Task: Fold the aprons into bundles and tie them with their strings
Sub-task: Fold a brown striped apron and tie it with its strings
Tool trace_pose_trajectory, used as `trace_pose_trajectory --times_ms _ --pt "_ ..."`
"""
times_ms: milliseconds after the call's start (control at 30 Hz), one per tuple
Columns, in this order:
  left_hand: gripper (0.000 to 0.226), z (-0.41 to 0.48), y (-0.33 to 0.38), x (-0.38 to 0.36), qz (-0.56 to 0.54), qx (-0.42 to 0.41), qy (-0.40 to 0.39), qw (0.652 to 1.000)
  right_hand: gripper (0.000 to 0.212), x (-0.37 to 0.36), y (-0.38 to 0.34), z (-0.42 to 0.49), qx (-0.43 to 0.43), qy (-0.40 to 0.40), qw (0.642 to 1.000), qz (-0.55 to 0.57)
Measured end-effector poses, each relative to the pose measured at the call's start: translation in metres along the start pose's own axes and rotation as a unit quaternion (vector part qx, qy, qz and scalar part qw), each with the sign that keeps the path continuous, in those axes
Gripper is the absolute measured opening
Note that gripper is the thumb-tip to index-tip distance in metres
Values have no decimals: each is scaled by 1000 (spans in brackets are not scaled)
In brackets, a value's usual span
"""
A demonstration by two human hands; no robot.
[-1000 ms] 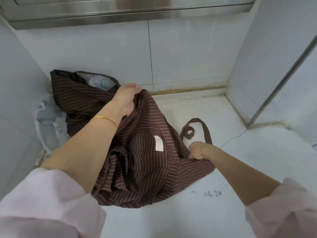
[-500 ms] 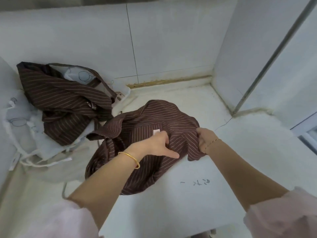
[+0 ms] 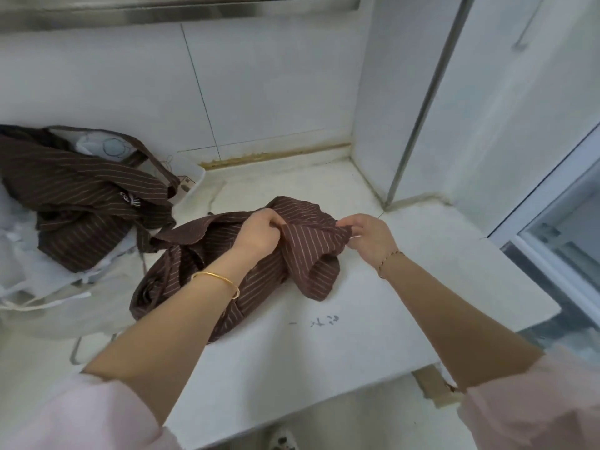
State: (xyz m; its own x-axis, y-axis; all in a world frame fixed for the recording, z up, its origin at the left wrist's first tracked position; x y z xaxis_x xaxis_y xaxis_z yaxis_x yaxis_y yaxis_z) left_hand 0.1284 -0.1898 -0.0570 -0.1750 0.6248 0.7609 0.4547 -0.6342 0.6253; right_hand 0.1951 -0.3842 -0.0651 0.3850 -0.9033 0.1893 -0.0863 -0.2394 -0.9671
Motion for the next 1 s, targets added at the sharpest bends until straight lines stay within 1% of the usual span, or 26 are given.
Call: trace_pose_trajectory --times_ms 67,100,133,200,233,267,300,333,400,433,467,500,533,600,633,667,700,733,767,800,833,867,900,967,1000 --pt "30 -17 22 -4 -71 63 -58 994 13 19 4 -10 29 30 996 -77" --pt "33 -25 33 -8 -86 76 -93 989 10 31 5 -14 34 45 995 -86" --pt "35 -36 44 -14 -102 74 -129 984 14 46 7 -23 42 54 995 -74" --pt "33 -58 60 -22 -124 38 -199 971 23 71 8 -39 67 72 995 -28" --pt "37 -65 66 -24 -95 4 -223 970 26 82 7 -46 87 89 992 -20" --pt "45 -75 74 -30 -35 -45 -241 969 26 97 6 -57 106 108 988 -15" --pt "57 -82 82 -33 42 -95 -241 965 25 109 5 -66 121 124 985 -12" --pt "67 -89 91 -38 126 -147 -216 957 25 120 5 -76 126 134 983 -5" --pt "84 -104 112 -56 259 -243 -123 927 25 146 2 -100 142 145 979 13" --pt "87 -109 119 -61 290 -265 -77 917 25 154 -1 -108 147 142 979 14" --pt "83 -116 128 -66 288 -279 -37 915 26 163 -6 -118 149 138 979 10" --pt "71 -125 138 -69 256 -292 -12 921 26 174 -10 -129 153 137 979 -2" --pt "55 -132 147 -70 205 -293 -9 934 26 183 -15 -138 156 136 978 -17" --pt "31 -151 168 -72 68 -271 -60 958 29 205 -21 -156 133 117 984 -20" --pt "24 -161 177 -74 1 -250 -88 964 30 215 -20 -165 103 90 990 16" --pt "18 -166 182 -73 -67 -215 -111 968 32 219 -20 -171 58 47 995 71" --pt "15 -171 185 -75 -128 -181 -147 964 29 225 -19 -180 14 -4 989 148" --pt "13 -174 185 -76 -186 -151 -191 952 21 227 -18 -187 -17 -63 973 223" --pt "10 -179 185 -78 -236 -123 -243 933 10 230 -20 -195 -30 -116 956 269" --pt "6 -184 184 -77 -268 -97 -290 914 13 232 -22 -201 -34 -157 942 295" --pt "12 -188 182 -76 -284 -66 -323 900 23 234 -23 -204 -34 -184 935 300" --pt "17 -189 180 -75 -293 -40 -342 892 27 234 -23 -205 -29 -194 936 293" --pt "20 -191 181 -74 -297 -26 -351 888 25 235 -24 -204 -24 -182 942 280" --pt "28 -189 183 -77 -267 -16 -336 903 17 235 -26 -202 -13 -141 952 272" --pt "22 -185 185 -80 -229 -17 -303 925 13 234 -29 -200 -6 -116 950 290"
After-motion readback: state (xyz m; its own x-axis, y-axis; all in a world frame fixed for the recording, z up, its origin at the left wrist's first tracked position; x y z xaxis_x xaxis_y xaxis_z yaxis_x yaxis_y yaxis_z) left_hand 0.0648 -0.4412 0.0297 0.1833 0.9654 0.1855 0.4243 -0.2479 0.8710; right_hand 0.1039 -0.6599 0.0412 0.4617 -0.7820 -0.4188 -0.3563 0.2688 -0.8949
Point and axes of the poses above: each hand's wrist, its own z-axis towards the middle knuckle, its own x-axis out of the back of the hand, y = z × x, the point moved 3 cm from there along z, towards the middle knuckle, and after that the axes turned 11 degrees about z, right-handed, at the moved point
